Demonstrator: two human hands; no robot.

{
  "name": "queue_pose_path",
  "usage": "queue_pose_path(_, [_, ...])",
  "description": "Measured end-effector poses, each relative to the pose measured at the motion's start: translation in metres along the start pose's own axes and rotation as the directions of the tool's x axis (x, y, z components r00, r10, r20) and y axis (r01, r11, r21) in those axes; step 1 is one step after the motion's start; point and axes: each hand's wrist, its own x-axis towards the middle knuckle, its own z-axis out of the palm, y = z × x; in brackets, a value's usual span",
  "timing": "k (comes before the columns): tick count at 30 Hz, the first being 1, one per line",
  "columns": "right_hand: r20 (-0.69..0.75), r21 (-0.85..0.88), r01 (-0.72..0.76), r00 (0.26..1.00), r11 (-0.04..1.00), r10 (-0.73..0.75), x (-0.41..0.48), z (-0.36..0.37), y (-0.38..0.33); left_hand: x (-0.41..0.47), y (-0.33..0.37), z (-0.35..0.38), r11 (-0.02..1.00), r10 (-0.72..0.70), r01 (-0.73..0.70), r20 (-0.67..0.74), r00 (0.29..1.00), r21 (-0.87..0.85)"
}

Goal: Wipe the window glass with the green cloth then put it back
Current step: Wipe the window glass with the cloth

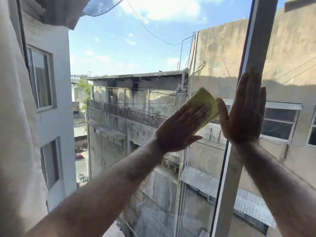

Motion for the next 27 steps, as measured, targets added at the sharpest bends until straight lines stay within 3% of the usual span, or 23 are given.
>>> queue_pose_path(2, [0.007, 0.005, 0.001, 1.0, 1.0, -0.001, 0.001, -0.001, -0.001, -0.028, -0.014, -0.002, 0.996, 0.092, -0.092, 0.048, 0.995, 0.003])
queue_pose_path(3, [0.007, 0.01, -0.002, 1.0, 1.0, 0.002, 0.001, -0.001, -0.001, -0.039, -0.026, -0.003, 0.999, 0.04, -0.04, 0.039, 0.998, 0.02])
queue_pose_path(4, [0.005, 0.015, -0.005, 1.0, 1.0, 0.005, 0.001, -0.001, -0.002, -0.047, -0.039, -0.005, 0.994, -0.1, 0.099, 0.007, 0.995, 0.05])
queue_pose_path(5, [0.003, 0.02, -0.009, 1.0, 1.0, 0.009, 0.0, 0.0, -0.002, -0.05, -0.054, -0.007, 0.946, -0.314, 0.317, -0.05, 0.948, 0.074])
queue_pose_path(6, [0.003, 0.023, -0.011, 1.0, 1.0, 0.011, 0.001, 0.0, -0.002, -0.047, -0.069, -0.011, 0.828, -0.547, 0.556, -0.117, 0.829, 0.07])
queue_pose_path(7, [0.001, 0.023, -0.009, 1.0, 1.0, 0.009, 0.001, 0.0, -0.002, -0.039, -0.082, -0.017, 0.66, -0.735, 0.75, -0.173, 0.656, 0.04])
queue_pose_path(8, [0.0, 0.02, -0.007, 1.0, 1.0, 0.007, 0.001, 0.0, -0.002, -0.027, -0.092, -0.023, 0.502, -0.847, 0.865, -0.207, 0.49, -0.004])
queue_pose_path(9, [-0.002, 0.015, -0.007, 1.0, 1.0, 0.007, 0.001, 0.001, -0.002, -0.013, -0.097, -0.027, 0.405, -0.895, 0.913, -0.221, 0.387, -0.04])
queue_pose_path(10, [-0.006, 0.014, -0.007, 1.0, 1.0, 0.007, 0.001, 0.001, -0.002, 0.0, -0.096, -0.028, 0.389, -0.902, 0.92, -0.225, 0.368, -0.053])
queue_pose_path(11, [-0.011, 0.014, -0.004, 1.0, 1.0, 0.004, 0.001, 0.001, -0.001, 0.01, -0.091, -0.026, 0.456, -0.873, 0.889, -0.219, 0.435, -0.051])
queue_pose_path(12, [-0.016, 0.015, 0.0, 1.0, 1.0, 0.001, 0.001, 0.002, -0.001, 0.015, -0.081, -0.021, 0.585, -0.799, 0.81, -0.198, 0.568, -0.037])
queue_pose_path(14, [-0.022, 0.013, 0.0, 1.0, 1.0, 0.0, 0.001, 0.003, 0.0, 0.008, -0.052, -0.009, 0.88, -0.468, 0.474, -0.109, 0.877, 0.026])
queue_pose_path(15, [-0.021, 0.01, -0.001, 1.0, 1.0, 0.001, 0.001, 0.003, 0.0, -0.003, -0.039, -0.007, 0.956, -0.287, 0.289, -0.047, 0.957, 0.048])
queue_pose_path(17, [-0.018, 0.003, -0.002, 1.0, 1.0, 0.002, 0.001, 0.002, -0.001, -0.037, -0.03, -0.005, 0.991, -0.113, 0.11, 0.037, 0.993, 0.076])
queue_pose_path(19, [-0.01, 0.005, -0.006, 1.0, 1.0, 0.006, 0.001, 0.001, -0.001, -0.069, -0.038, -0.01, 0.972, -0.224, 0.223, 0.012, 0.974, 0.073])
queue_pose_path(21, [0.005, 0.014, -0.009, 1.0, 1.0, 0.009, 0.001, 0.0, -0.001, -0.09, -0.059, -0.015, 0.874, -0.478, 0.481, -0.056, 0.877, 0.076])
queue_pose_path(24, [0.015, 0.013, -0.014, 1.0, 1.0, 0.014, 0.002, -0.001, -0.002, -0.07, -0.107, -0.022, 0.57, -0.812, 0.821, -0.149, 0.565, 0.005])
queue_pose_path(26, [0.024, 0.017, -0.014, 1.0, 1.0, 0.013, 0.002, -0.001, -0.002, -0.031, -0.136, -0.033, 0.413, -0.898, 0.909, -0.193, 0.396, -0.055])
queue_pose_path(27, [0.021, 0.018, -0.014, 1.0, 1.0, 0.014, 0.002, -0.001, -0.002, -0.011, -0.146, -0.037, 0.392, -0.906, 0.917, -0.198, 0.373, -0.068])
